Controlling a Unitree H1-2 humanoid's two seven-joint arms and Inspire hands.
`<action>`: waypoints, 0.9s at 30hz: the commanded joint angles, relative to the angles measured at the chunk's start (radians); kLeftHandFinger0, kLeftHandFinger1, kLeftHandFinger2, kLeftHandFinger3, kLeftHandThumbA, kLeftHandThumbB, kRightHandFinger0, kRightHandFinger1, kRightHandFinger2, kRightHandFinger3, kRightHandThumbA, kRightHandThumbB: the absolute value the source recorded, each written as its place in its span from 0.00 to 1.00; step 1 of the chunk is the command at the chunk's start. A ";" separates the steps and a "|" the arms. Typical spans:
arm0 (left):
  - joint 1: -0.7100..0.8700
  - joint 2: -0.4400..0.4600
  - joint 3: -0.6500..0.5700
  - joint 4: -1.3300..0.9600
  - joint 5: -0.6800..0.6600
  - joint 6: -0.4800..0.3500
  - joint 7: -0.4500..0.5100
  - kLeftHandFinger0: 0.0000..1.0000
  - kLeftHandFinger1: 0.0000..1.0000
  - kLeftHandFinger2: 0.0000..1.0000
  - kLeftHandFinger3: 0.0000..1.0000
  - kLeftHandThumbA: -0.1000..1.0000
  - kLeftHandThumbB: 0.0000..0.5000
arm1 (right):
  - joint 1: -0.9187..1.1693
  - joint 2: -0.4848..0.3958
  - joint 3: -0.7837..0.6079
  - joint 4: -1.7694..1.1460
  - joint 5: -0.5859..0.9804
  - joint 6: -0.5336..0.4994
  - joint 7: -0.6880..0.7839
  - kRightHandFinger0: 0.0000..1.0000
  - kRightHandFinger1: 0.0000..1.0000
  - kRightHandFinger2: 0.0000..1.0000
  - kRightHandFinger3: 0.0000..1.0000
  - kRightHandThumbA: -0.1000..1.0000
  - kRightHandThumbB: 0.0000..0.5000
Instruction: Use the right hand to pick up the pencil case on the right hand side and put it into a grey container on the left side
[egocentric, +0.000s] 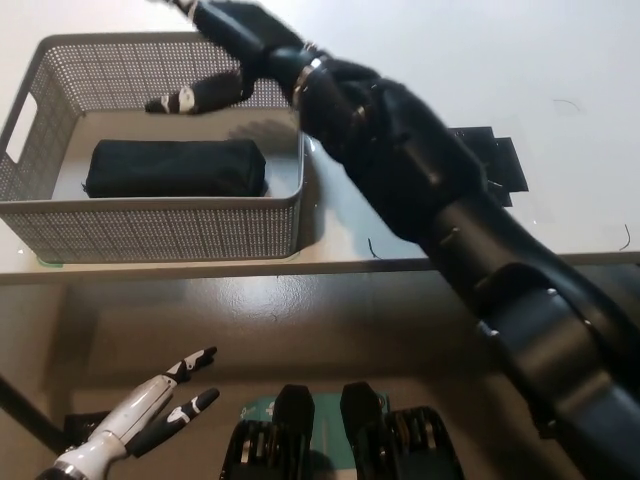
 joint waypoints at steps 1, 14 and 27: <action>-0.013 0.018 0.015 -0.006 -0.056 -0.018 -0.017 1.00 1.00 1.00 1.00 1.00 0.70 | 0.007 -0.057 -0.092 -0.209 0.128 0.065 0.069 1.00 1.00 1.00 1.00 1.00 0.95; 0.034 0.015 0.014 -0.028 -0.011 -0.019 0.017 1.00 1.00 1.00 1.00 1.00 0.64 | 0.256 -0.205 -0.299 -0.618 0.278 0.174 0.109 1.00 1.00 1.00 1.00 1.00 0.94; 0.045 0.019 0.022 -0.033 -0.020 -0.001 0.010 1.00 1.00 1.00 1.00 1.00 0.69 | 0.734 -0.305 -0.448 -0.964 0.505 0.094 0.126 1.00 1.00 1.00 1.00 1.00 0.90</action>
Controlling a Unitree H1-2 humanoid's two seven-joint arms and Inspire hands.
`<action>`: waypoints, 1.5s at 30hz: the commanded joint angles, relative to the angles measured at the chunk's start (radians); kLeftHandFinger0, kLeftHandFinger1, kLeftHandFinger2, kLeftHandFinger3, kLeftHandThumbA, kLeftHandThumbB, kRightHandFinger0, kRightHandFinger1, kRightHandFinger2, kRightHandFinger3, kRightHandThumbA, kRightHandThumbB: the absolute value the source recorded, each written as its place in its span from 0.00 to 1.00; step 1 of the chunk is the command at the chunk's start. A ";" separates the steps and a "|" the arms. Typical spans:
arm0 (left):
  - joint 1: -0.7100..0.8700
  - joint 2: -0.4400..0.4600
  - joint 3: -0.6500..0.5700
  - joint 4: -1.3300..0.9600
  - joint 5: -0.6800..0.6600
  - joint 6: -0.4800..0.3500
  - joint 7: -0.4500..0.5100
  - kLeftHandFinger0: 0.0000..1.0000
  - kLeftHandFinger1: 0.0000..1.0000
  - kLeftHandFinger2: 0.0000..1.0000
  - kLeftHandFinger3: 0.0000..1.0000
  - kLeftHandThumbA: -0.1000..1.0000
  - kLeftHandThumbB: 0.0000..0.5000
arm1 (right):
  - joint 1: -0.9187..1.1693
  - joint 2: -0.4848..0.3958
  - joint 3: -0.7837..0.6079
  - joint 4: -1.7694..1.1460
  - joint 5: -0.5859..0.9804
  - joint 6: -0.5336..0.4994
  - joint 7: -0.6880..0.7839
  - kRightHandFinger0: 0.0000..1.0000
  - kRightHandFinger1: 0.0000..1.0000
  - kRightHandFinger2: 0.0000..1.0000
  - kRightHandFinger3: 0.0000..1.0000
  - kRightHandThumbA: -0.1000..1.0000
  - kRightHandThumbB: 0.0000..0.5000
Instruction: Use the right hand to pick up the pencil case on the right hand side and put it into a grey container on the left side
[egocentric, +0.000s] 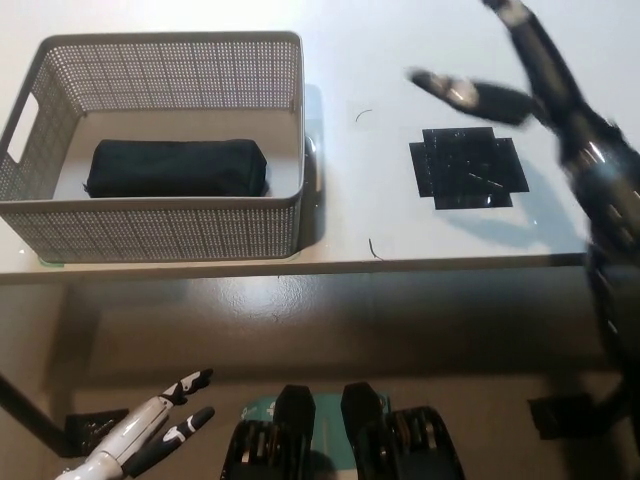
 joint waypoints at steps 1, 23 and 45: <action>0.000 0.018 0.022 -0.042 -0.007 -0.005 0.021 1.00 1.00 1.00 1.00 1.00 0.70 | 0.156 -0.041 -0.079 -0.220 0.234 -0.045 0.038 1.00 1.00 1.00 1.00 1.00 0.91; -0.021 0.033 0.064 -0.004 -0.035 0.021 0.008 1.00 1.00 1.00 1.00 1.00 0.78 | 0.652 0.004 -0.038 0.048 0.322 -0.302 0.045 1.00 1.00 1.00 1.00 1.00 0.64; -0.031 0.010 0.137 0.048 -0.138 -0.026 0.010 1.00 1.00 1.00 1.00 1.00 0.54 | 0.560 -0.008 -0.046 0.406 0.380 -0.343 0.085 1.00 1.00 1.00 1.00 1.00 0.64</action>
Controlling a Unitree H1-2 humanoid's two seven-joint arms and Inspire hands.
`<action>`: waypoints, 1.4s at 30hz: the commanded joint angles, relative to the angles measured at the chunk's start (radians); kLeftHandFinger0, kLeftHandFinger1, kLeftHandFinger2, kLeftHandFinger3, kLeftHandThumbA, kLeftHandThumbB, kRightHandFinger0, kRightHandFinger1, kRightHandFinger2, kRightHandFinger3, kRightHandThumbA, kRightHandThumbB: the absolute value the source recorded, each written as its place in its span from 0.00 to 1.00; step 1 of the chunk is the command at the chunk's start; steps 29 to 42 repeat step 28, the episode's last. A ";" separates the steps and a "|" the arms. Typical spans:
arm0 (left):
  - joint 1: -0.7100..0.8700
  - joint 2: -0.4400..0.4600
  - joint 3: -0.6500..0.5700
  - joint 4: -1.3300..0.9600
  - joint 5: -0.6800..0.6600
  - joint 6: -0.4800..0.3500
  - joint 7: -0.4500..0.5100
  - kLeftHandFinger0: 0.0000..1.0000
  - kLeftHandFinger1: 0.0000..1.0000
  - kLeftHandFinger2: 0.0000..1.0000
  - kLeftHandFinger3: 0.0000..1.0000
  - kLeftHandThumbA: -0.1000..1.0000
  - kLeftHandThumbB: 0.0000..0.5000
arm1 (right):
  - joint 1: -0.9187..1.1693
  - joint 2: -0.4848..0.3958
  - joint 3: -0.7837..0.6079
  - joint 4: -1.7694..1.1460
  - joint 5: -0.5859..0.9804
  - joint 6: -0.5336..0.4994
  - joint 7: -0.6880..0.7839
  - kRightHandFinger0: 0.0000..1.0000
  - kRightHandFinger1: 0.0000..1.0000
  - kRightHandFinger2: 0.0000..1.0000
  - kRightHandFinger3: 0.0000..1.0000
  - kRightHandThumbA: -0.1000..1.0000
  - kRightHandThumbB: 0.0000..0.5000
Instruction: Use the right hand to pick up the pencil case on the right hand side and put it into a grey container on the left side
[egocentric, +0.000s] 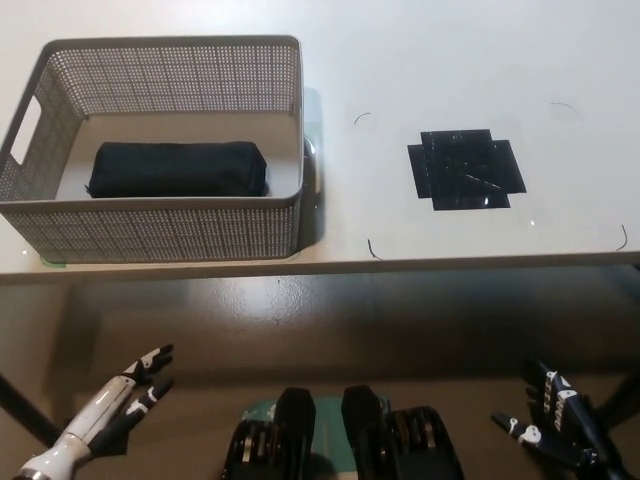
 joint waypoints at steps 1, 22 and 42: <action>-0.009 0.007 0.029 0.006 -0.076 -0.047 0.009 1.00 1.00 1.00 1.00 1.00 0.50 | -0.022 -0.024 -0.022 0.002 0.072 -0.046 0.033 1.00 1.00 1.00 1.00 1.00 0.65; 0.002 -0.004 0.056 -0.032 -0.099 0.008 0.009 1.00 1.00 1.00 1.00 1.00 0.57 | -0.031 -0.039 -0.007 -0.005 0.051 -0.054 0.021 1.00 1.00 1.00 1.00 1.00 0.62; 0.001 -0.003 0.054 -0.040 -0.091 0.013 0.011 1.00 1.00 1.00 1.00 1.00 0.53 | -0.031 -0.040 -0.005 -0.006 0.035 -0.058 0.009 1.00 1.00 1.00 1.00 1.00 0.60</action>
